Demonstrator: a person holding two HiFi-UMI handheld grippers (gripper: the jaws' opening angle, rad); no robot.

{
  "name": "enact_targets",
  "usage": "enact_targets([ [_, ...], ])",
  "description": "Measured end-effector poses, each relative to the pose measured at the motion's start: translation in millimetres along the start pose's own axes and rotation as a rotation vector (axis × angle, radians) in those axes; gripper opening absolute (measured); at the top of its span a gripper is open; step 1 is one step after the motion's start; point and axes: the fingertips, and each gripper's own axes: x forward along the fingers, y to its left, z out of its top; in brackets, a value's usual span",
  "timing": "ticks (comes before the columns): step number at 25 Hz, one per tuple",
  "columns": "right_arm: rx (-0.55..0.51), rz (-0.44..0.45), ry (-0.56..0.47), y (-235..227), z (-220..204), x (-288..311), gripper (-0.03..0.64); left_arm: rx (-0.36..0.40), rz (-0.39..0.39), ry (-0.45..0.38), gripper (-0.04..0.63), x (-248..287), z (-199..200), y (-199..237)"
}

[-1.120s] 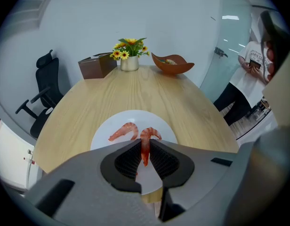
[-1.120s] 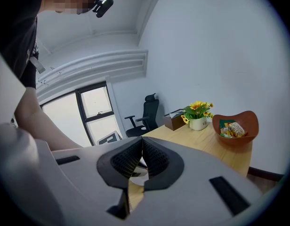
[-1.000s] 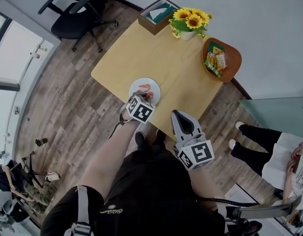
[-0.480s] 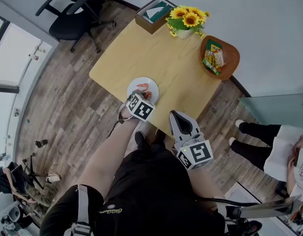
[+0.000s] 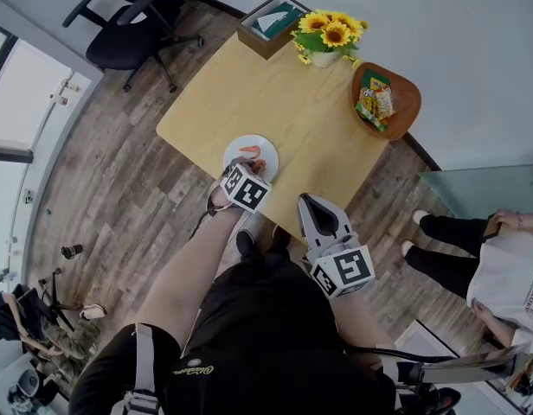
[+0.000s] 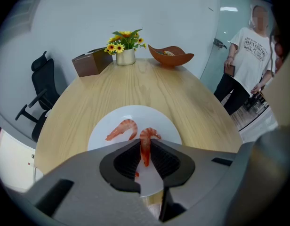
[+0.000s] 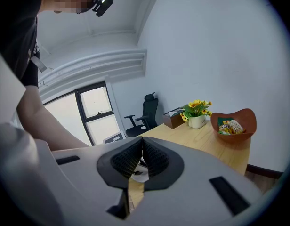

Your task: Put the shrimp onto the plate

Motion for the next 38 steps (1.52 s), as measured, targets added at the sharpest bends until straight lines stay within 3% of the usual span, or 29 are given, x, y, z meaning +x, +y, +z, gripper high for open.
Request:
enact_targets([
  [19, 0.008, -0.001, -0.008, 0, 3, 2, 0.003, -0.032, 0.0, -0.035, 0.084, -9, 7, 3],
  [30, -0.015, 0.016, -0.018, 7, 11, 7, 0.004, -0.084, -0.023, -0.161, 0.081, -44, 28, -5],
  [38, -0.04, 0.035, -0.035, 18, 21, 7, 0.005, -0.131, 0.01, -0.344, 0.026, -104, 49, -6],
])
